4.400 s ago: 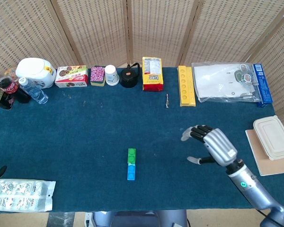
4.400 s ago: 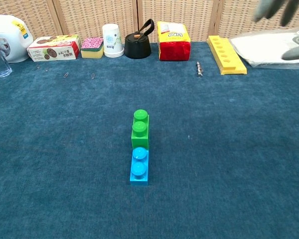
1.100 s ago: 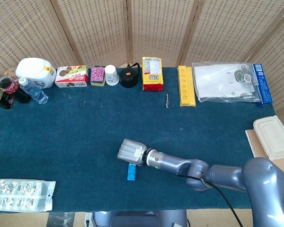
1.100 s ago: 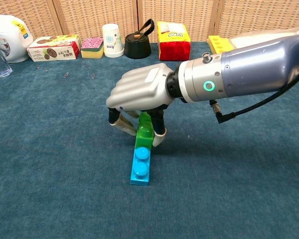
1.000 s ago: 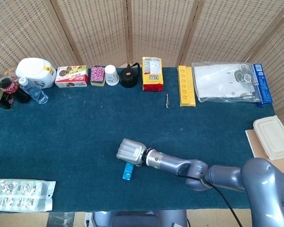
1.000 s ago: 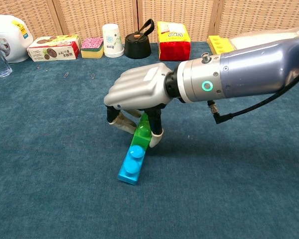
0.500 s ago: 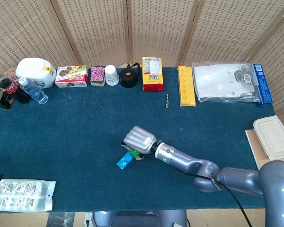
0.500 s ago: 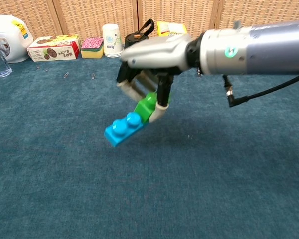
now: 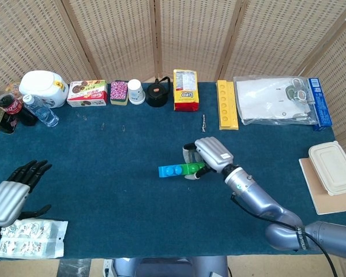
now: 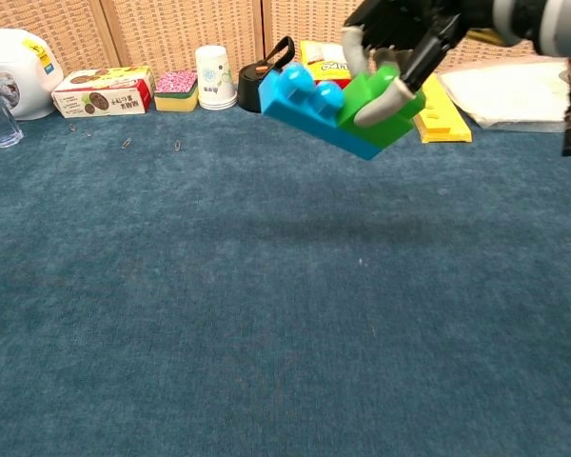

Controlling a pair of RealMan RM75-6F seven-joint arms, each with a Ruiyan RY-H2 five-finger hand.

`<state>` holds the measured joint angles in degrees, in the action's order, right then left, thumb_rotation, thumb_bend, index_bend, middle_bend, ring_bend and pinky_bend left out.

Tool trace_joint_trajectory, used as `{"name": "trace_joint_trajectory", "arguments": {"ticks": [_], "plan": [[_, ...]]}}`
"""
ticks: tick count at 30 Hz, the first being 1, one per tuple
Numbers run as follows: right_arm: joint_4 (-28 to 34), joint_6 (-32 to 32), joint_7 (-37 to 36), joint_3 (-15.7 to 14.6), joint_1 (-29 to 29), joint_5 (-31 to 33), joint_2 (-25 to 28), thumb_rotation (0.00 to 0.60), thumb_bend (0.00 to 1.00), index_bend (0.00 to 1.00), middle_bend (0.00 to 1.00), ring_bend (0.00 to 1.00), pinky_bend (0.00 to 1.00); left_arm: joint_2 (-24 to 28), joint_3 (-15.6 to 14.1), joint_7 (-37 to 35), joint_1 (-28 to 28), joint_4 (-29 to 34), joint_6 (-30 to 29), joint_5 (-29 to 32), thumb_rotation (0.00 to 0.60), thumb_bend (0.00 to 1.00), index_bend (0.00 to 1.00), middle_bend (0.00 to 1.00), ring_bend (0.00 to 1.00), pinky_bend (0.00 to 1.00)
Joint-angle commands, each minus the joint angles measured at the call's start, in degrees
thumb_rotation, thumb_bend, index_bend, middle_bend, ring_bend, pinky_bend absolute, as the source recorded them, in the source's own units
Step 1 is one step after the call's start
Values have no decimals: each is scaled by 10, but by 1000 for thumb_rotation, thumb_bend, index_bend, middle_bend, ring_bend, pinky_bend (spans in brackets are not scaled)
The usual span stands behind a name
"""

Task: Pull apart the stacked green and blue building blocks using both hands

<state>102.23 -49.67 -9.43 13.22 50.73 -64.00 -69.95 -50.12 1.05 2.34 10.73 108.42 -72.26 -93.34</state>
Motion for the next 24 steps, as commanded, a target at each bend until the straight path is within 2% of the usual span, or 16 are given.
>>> {"name": "trace_joint_trajectory", "arguments": {"ticks": [1,9,13,19,24], "plan": [[30,-3,-46,18,-27,35,23,600,43,686,621,651,659,-12,18,6,35,17,34,12,507,241,90,87,46,208],[62,2,-124,42,-59,44,46,600,43,685,621,651,660,-84,54,-51,88,4,52,28,506,242,96,213,191,327],[75,5,-174,58,-73,42,49,600,43,686,621,650,659,-145,69,-133,115,-28,54,34,507,242,134,270,249,370],[86,-3,-218,73,-88,32,42,600,43,685,620,648,659,-243,96,-254,158,-72,69,59,507,211,191,303,285,393],[94,8,-258,83,-95,24,37,600,43,685,620,646,659,-313,118,-331,182,-106,77,99,502,194,291,450,454,462]]}}
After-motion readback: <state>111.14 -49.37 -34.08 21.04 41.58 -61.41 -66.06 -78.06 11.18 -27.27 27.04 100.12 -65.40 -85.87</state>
